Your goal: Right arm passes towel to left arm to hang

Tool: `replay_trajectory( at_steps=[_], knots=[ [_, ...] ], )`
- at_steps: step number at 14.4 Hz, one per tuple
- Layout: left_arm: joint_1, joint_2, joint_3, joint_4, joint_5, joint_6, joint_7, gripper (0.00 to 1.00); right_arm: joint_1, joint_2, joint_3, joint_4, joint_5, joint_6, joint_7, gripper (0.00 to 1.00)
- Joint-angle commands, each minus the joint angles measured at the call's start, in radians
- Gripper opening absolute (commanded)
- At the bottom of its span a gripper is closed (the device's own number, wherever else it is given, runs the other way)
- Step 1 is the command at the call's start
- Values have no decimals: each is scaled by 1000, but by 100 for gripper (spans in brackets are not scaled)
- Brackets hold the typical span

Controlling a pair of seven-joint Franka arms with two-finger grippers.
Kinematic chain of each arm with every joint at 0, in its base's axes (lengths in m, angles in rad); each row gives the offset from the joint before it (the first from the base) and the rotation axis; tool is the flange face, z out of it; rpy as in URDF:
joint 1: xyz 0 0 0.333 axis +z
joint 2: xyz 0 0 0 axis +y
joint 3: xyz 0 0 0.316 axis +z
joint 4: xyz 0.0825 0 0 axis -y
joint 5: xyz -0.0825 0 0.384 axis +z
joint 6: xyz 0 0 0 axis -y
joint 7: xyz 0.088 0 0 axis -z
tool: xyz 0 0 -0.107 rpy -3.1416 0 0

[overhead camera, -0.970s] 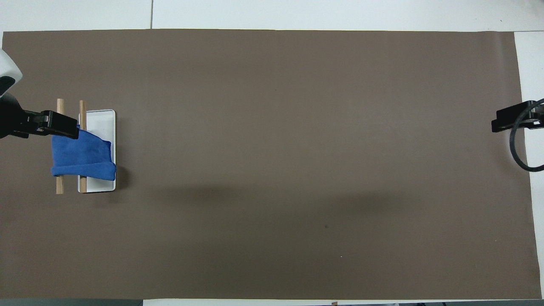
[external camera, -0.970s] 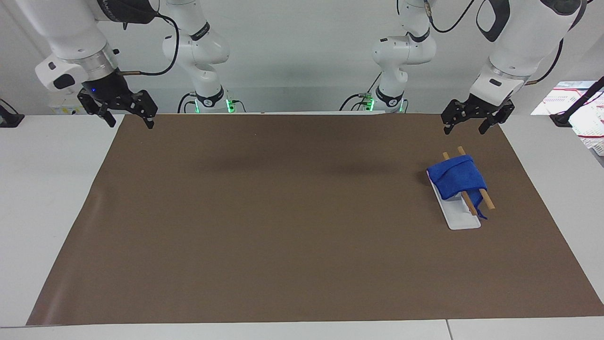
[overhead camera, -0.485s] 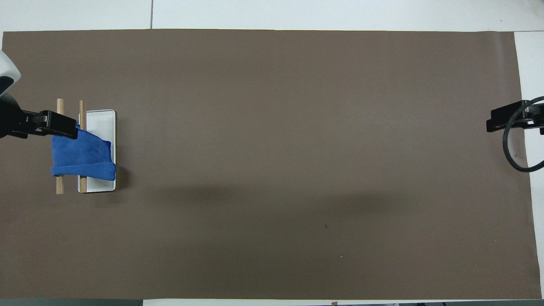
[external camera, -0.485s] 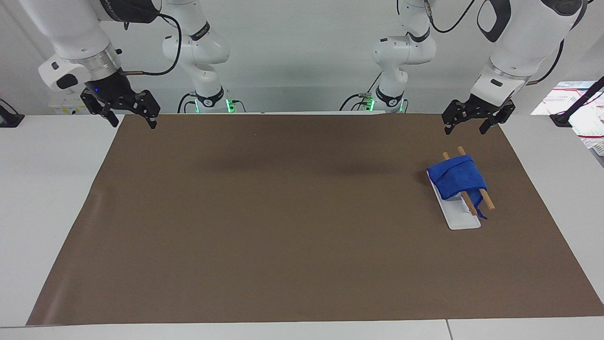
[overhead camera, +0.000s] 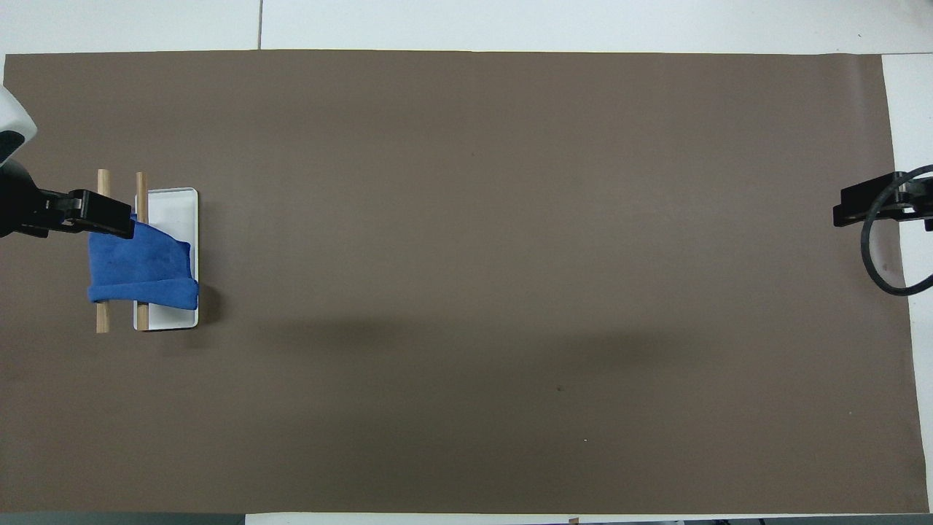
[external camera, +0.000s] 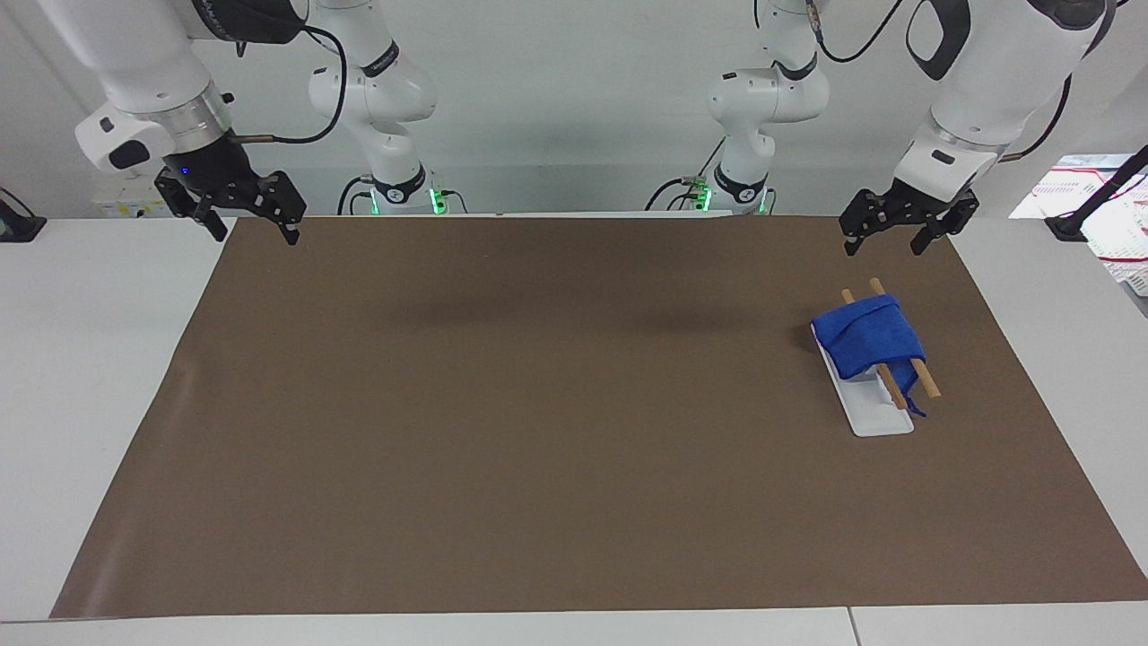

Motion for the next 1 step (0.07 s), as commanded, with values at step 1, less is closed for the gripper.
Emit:
replay_trajectory(
  at_steps=[1],
  knots=[
    [-15, -20, 9, -23, 5, 16, -2, 100, -2, -8, 4, -3, 14, -8, 16, 100]
  ],
)
